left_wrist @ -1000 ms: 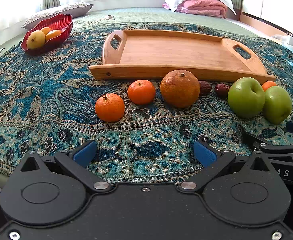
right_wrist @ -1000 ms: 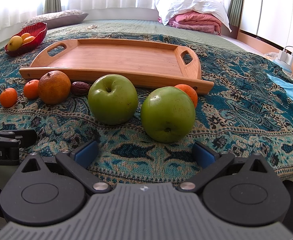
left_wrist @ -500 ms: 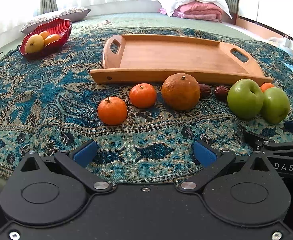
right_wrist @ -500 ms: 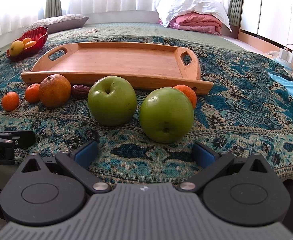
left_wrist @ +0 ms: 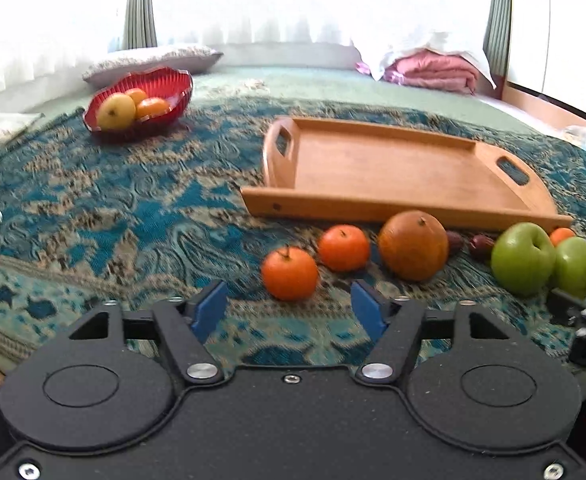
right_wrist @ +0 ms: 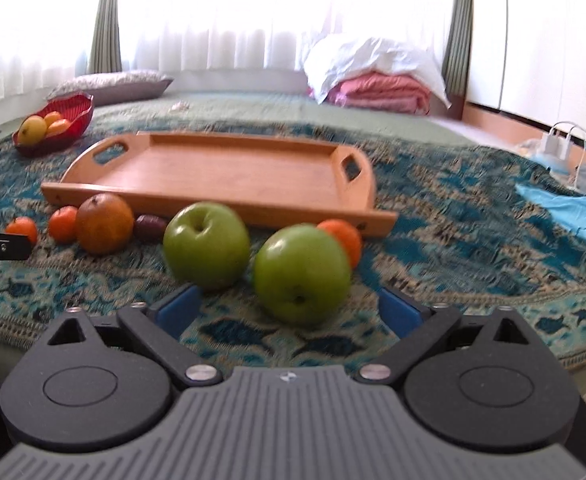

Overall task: Organize fruits
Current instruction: 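Grasp a small tangerine with the left tool while the right tool grasps a green apple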

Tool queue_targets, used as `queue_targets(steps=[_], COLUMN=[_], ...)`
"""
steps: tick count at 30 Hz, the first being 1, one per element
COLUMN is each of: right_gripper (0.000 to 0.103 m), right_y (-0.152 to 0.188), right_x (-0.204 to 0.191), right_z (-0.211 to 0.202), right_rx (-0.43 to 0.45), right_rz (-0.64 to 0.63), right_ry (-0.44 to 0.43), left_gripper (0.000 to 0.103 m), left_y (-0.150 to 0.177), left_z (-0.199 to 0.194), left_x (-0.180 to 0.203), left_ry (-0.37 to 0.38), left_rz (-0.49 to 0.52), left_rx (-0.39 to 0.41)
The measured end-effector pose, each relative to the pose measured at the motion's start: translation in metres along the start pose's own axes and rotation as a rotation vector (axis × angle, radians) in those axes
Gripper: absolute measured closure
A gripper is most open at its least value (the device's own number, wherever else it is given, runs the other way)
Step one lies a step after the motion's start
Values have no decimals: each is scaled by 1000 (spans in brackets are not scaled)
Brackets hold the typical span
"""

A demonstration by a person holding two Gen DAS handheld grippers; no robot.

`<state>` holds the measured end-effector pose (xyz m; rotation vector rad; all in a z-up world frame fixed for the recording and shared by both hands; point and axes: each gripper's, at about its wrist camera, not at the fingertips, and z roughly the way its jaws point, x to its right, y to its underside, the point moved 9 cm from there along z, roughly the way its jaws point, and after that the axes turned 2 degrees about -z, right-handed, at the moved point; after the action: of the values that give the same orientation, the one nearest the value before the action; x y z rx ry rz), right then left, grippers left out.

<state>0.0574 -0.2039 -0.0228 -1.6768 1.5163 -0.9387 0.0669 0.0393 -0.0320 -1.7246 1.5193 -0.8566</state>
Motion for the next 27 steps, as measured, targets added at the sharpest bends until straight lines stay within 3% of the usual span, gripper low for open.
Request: queue_targets(steps=[3, 8, 17, 19, 20, 22, 27], right_gripper=[19, 31, 35, 35, 36, 41, 43], right_y=[-3, -2, -2, -1, 0, 0, -3], right_x=[5, 5, 3, 3, 3, 3, 3], right_z=[1, 5, 17, 20, 21, 24, 22], right_rx=[18, 26, 27, 28, 27, 24, 43], right_rz=[23, -10, -25, -23, -23, -27, -19], right_ry=[7, 31, 45, 45, 44, 46, 53], left_gripper=[53, 58, 61, 64, 72, 72, 72], left_y=[-3, 0, 2, 2, 1, 0, -12], left_z=[5, 14, 29, 30, 30, 29, 16], left_x=[-1, -1, -1, 0, 0, 1, 6], left_ry=[9, 1, -1, 4, 8, 12, 20], left_rz=[14, 27, 23, 23, 24, 23, 30], left_rx=[9, 11, 15, 23, 27, 34, 86])
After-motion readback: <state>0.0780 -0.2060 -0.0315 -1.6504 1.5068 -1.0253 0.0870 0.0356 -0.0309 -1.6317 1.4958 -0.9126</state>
